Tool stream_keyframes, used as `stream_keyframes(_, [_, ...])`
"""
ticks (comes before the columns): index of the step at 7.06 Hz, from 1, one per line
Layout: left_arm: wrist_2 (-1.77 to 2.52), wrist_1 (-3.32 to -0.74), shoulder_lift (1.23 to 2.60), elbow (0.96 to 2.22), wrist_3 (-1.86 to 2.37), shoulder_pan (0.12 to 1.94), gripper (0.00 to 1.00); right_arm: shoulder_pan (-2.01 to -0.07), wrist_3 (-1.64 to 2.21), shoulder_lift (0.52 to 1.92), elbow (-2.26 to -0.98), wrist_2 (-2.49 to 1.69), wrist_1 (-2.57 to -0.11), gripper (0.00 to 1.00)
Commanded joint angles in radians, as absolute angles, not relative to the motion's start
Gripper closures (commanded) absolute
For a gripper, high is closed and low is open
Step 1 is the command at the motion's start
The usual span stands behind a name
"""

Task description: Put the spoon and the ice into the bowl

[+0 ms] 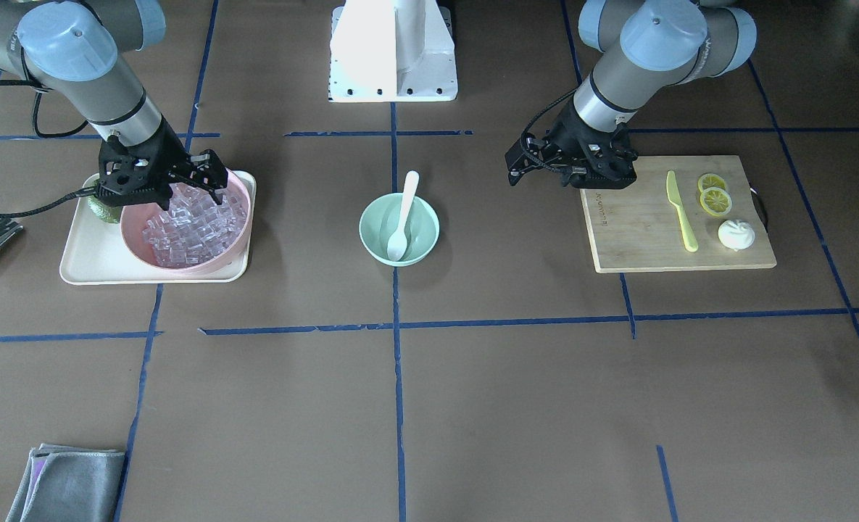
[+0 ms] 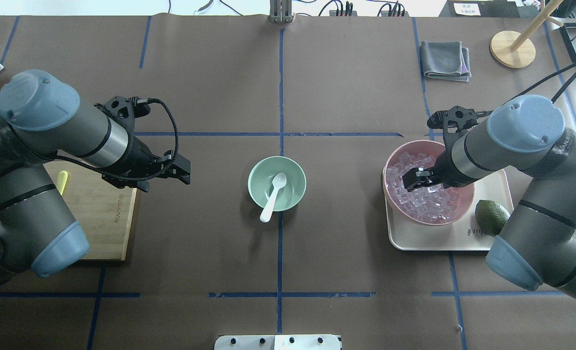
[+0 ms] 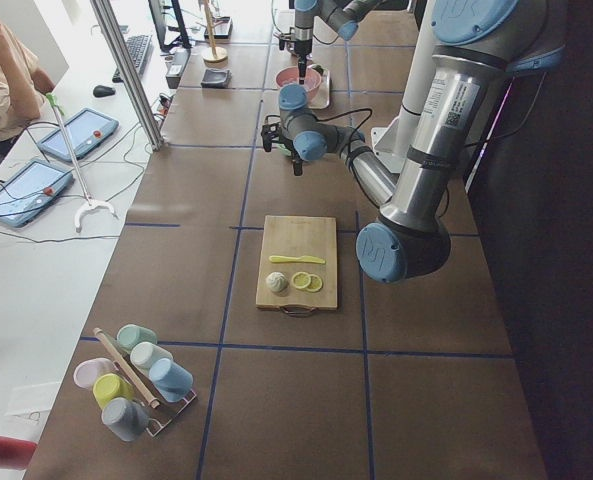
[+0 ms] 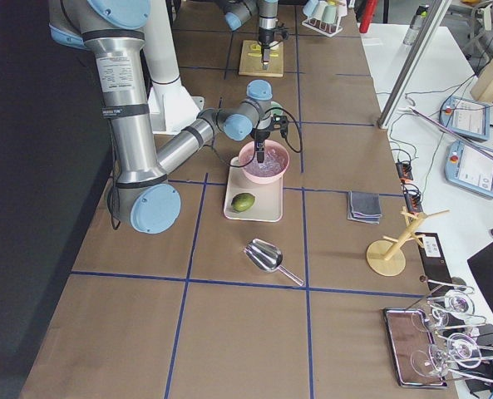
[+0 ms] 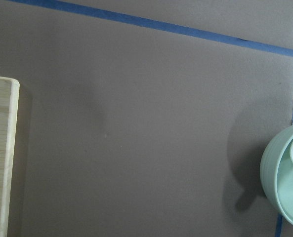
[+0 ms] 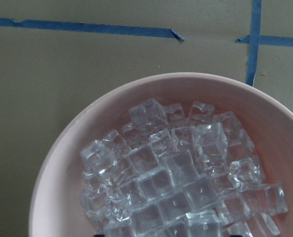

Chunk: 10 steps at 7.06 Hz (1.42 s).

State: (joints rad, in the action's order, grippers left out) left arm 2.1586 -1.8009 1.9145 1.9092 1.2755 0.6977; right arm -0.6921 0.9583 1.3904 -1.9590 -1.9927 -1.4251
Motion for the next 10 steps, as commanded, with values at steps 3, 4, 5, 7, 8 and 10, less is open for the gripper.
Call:
stream_keyframes(3, [2.158, -1.801, 1.914, 1.91, 1.276, 0.696, 0.01, -0.677, 0.879, 1.394, -1.933, -1.936, -1.43, 0.26])
stream_keyframes(4, [2.158, -1.801, 1.914, 1.91, 1.276, 0.695, 0.01, -0.675, 0.877, 1.397, -1.931, -1.931, -1.43, 0.42])
stream_keyframes(5, [2.157, -1.802, 1.914, 1.91, 1.276, 0.695, 0.01, -0.676, 0.877, 1.397, -1.933, -1.933, -1.431, 0.8])
stream_keyframes(7, [2.158, -1.802, 1.914, 1.91, 1.276, 0.693, 0.01, -0.68, 0.877, 1.39, -1.94, -1.939, -1.462, 1.0])
stream_keyframes(8, [2.158, -1.802, 1.914, 1.91, 1.276, 0.695, 0.01, -0.678, 0.879, 1.379, -1.962, -1.95, -1.468, 1.0])
stream_keyframes(10, [2.158, -1.804, 1.913, 1.924, 1.275, 0.698, 0.01, -0.663, 0.94, 1.187, -1.973, -1.989, -1.581, 1.0])
